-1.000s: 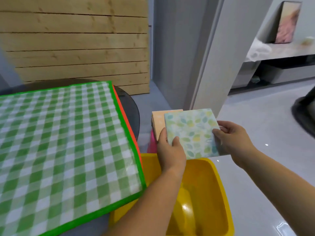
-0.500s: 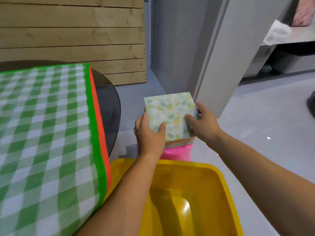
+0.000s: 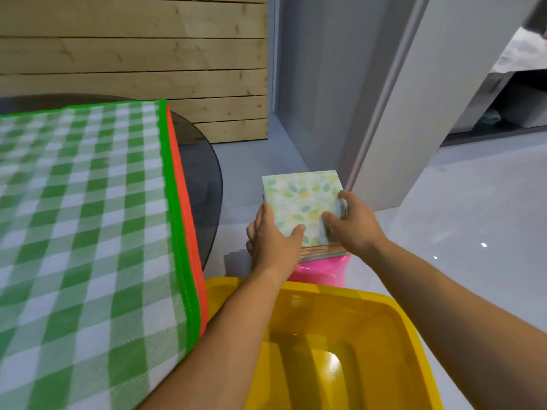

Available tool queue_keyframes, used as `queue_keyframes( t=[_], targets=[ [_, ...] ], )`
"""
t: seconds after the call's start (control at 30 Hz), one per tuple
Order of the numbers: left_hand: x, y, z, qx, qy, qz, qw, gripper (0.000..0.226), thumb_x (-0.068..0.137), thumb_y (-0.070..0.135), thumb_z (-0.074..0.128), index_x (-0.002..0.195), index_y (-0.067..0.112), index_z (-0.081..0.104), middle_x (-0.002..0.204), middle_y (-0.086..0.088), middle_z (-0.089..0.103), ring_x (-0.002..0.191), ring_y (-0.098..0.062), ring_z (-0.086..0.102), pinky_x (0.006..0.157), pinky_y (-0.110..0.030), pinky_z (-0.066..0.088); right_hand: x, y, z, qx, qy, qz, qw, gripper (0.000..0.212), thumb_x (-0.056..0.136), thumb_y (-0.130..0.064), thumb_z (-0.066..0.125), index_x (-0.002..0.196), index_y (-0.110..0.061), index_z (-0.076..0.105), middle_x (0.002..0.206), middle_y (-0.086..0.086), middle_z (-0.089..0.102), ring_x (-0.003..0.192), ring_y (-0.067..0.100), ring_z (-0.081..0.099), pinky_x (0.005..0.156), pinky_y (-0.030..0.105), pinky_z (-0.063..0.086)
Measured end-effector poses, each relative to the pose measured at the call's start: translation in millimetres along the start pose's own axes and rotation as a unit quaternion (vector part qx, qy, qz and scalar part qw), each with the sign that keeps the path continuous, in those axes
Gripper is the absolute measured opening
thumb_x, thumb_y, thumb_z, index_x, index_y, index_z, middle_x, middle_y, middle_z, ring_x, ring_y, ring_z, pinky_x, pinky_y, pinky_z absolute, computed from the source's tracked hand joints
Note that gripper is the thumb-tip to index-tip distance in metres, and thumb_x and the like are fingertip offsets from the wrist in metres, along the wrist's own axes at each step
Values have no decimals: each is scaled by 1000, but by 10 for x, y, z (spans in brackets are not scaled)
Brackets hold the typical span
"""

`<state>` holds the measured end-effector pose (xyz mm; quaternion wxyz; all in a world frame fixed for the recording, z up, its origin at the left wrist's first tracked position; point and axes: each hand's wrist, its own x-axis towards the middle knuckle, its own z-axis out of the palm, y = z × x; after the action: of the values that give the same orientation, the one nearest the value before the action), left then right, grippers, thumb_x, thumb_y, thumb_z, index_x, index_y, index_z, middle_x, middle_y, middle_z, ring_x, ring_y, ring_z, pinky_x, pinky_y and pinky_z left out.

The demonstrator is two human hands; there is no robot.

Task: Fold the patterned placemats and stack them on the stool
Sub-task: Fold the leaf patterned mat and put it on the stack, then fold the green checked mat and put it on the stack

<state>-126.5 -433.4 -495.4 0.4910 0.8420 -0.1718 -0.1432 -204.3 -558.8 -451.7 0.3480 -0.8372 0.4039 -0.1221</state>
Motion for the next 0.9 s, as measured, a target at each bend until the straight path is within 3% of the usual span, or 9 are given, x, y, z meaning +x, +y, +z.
queue_keyframes(
  t=[0.17, 0.37, 0.43, 0.5, 0.57, 0.7, 0.83, 0.9],
  targets=[
    [-3, 37, 20, -6, 2, -9, 1000, 88, 90, 44, 67, 157, 30, 12, 157, 1, 29, 144, -28, 30, 114, -56, 33, -41, 32, -12, 49, -11, -16, 999, 49, 97, -31, 58, 141, -18, 43, 127, -1, 57, 110, 23, 60, 95, 46, 53],
    [-141, 202, 31, -8, 67, 21, 998, 75, 94, 38, 63, 155, 22, 23, 161, 0, 27, 149, -23, 24, 119, -52, 27, -163, 27, -124, 54, 29, -46, 997, 45, 100, -33, 55, 141, -19, 44, 135, 0, 56, 100, 10, 51, 80, 30, 51],
    [-267, 309, 57, -42, 69, 16, 997, 72, 97, 39, 59, 156, 23, 22, 162, 1, 28, 149, -22, 26, 119, -50, 28, -239, 23, -200, 41, 38, -44, 997, 48, 100, -34, 54, 144, -18, 42, 142, 0, 52, 109, 12, 52, 80, 24, 48],
    [-427, 453, 66, -89, 61, -4, 994, 68, 98, 39, 55, 156, 24, 22, 161, 1, 30, 147, -22, 30, 118, -47, 32, -354, -4, -300, 30, 49, -43, 997, 56, 99, -40, 54, 149, -20, 37, 151, 0, 44, 131, 21, 48, 96, 35, 47],
    [-598, 662, 20, -152, 46, -37, 987, 64, 101, 37, 52, 156, 25, 22, 159, 1, 34, 144, -21, 36, 117, -41, 36, -494, -61, -428, 30, 59, -44, 997, 59, 98, -45, 53, 150, -22, 37, 154, -1, 42, 137, 24, 44, 106, 44, 44],
    [-922, 1034, -290, -264, 3, -77, 962, 55, 104, 30, 48, 154, 24, 27, 153, 1, 42, 136, -20, 45, 111, -36, 41, -831, -262, -728, 56, 80, -57, 994, 56, 98, -46, 52, 146, -20, 43, 150, -1, 47, 133, 21, 48, 103, 40, 43],
    [-1098, 1255, -910, -280, -10, -42, 959, 51, 100, 26, 52, 149, 20, 39, 149, 2, 48, 132, -17, 48, 111, -38, 40, -1216, -661, -909, 87, 80, -84, 989, 47, 100, -41, 50, 141, -17, 49, 142, 0, 55, 116, 12, 52, 92, 31, 42],
    [-1154, 1332, -1345, -266, -12, -8, 964, 49, 99, 23, 53, 147, 16, 43, 145, 2, 51, 128, -13, 51, 106, -30, 41, -1427, -942, -944, 86, 76, -109, 987, 40, 101, -37, 50, 136, -17, 54, 133, 0, 60, 108, 9, 52, 89, 28, 40]
  ],
)
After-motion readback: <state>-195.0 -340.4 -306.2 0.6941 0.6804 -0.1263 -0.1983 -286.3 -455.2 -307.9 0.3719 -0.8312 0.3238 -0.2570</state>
